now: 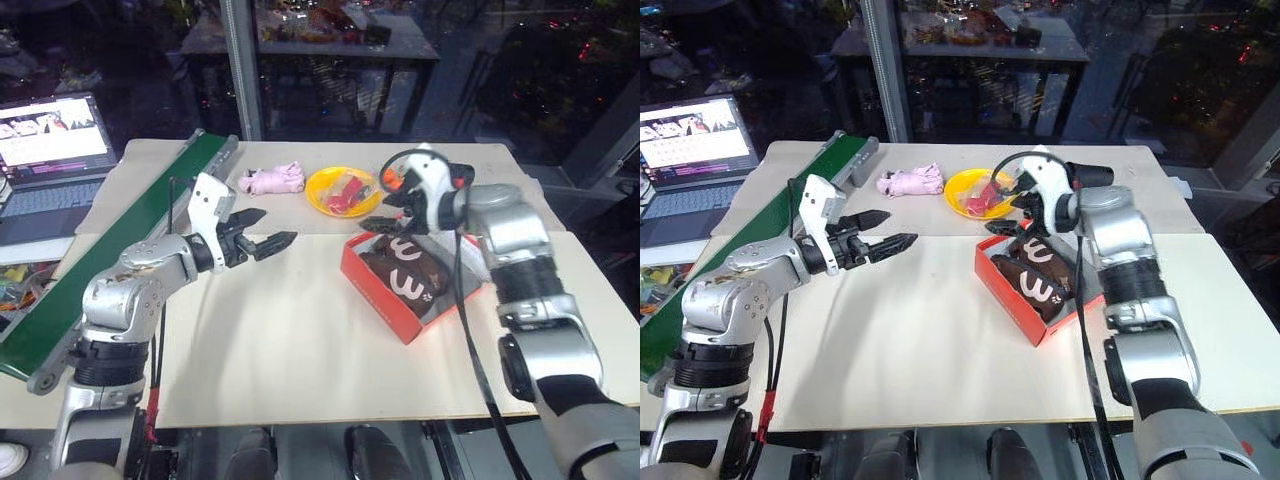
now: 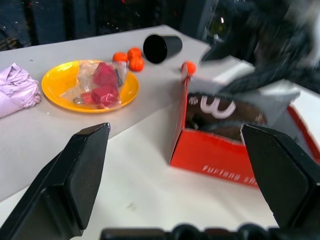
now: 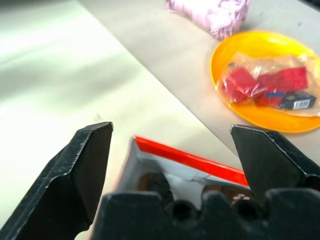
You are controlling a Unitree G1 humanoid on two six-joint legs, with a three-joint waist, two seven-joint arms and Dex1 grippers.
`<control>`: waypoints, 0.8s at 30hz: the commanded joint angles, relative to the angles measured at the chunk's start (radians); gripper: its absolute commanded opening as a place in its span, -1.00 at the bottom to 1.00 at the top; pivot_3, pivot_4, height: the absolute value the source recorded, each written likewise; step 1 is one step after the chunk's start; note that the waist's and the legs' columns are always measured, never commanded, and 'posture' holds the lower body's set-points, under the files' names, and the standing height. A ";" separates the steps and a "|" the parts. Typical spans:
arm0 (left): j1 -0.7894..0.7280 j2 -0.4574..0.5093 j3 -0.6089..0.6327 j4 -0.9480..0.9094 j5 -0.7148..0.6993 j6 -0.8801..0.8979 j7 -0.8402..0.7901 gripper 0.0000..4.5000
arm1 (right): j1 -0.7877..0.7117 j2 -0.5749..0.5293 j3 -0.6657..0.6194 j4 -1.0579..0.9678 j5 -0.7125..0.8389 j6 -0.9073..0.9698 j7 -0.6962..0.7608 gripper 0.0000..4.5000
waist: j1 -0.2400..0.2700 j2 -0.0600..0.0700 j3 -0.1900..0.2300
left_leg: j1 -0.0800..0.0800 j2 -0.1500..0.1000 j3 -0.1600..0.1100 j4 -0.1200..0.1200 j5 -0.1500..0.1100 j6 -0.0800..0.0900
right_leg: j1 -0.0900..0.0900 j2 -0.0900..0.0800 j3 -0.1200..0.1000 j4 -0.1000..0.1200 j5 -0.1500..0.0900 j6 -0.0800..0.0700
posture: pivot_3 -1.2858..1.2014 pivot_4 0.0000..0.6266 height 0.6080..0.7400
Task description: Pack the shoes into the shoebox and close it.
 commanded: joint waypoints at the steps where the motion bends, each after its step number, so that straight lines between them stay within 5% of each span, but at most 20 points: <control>1: -0.040 0.032 -0.057 0.018 0.019 -0.049 -0.133 1.00 | 0.064 -0.066 -0.096 -0.248 0.080 0.184 -0.046 0.88 | 0.003 0.001 0.000 | 0.000 0.000 0.000 0.001 0.000 0.000 | 0.000 0.000 0.000 0.000 0.000 0.000 | 0.03 -0.52 1.00; 13: -0.229 0.011 -0.232 0.250 0.120 -0.179 -0.449 1.00 | 0.563 -0.232 -0.564 -0.919 0.214 0.706 -0.189 -0.89 | 0.030 0.002 0.001 | -0.003 0.000 0.000 0.003 0.000 0.000 | -0.001 -0.001 0.000 0.000 -0.005 0.005 | 0.03 -0.52 1.00; 19: -0.279 -0.005 -0.282 0.300 0.173 -0.229 -0.548 1.00 | 0.786 -0.169 -0.582 -0.982 0.178 0.620 -0.309 -0.96 | 0.025 0.002 0.001 | -0.003 0.000 0.000 0.004 -0.001 0.001 | 0.000 -0.001 0.000 0.000 -0.005 0.006 | 0.03 -0.52 1.00; 24: -0.309 -0.006 -0.285 0.335 0.218 -0.267 -0.566 1.00 | 0.918 -0.089 -0.439 -0.855 0.096 0.388 -0.437 -0.96 | 0.023 0.002 0.001 | -0.001 0.000 0.000 0.004 -0.001 0.001 | 0.002 -0.001 0.000 -0.001 -0.007 0.004 | 0.03 -0.52 1.00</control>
